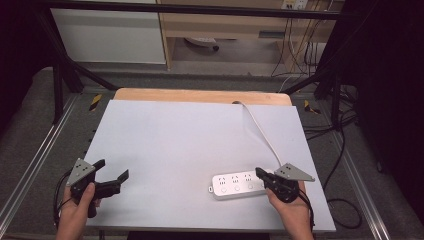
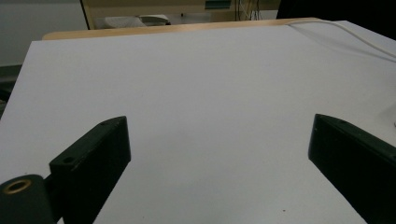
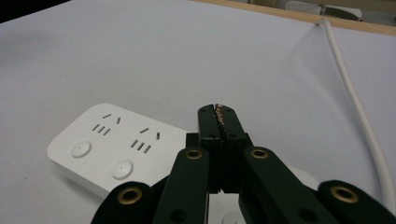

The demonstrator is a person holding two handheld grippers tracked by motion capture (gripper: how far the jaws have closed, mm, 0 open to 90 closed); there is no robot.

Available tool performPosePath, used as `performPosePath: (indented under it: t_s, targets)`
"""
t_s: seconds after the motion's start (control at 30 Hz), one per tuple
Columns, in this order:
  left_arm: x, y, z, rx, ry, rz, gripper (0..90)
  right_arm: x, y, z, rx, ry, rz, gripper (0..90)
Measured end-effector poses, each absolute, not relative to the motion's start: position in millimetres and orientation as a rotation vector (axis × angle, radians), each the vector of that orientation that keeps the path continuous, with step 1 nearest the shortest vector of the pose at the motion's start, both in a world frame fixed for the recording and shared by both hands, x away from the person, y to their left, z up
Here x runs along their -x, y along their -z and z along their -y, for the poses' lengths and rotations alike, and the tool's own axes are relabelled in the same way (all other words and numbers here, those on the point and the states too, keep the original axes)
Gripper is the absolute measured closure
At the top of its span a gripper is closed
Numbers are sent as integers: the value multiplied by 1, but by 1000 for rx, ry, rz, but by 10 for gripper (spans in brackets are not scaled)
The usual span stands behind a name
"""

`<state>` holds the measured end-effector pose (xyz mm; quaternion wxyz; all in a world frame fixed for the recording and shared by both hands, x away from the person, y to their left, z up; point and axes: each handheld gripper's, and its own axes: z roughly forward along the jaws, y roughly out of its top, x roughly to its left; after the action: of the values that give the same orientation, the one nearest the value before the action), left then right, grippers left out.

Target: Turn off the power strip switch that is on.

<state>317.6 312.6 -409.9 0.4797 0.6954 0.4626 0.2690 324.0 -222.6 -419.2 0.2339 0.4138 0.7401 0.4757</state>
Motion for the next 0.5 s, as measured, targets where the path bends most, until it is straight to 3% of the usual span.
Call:
performPosePath:
  t_s: [0.5]
  targets:
    - [-317,410,-313,-1693,-657,-1131,55,-315,429,221,-1136,-1265,-2121,900]
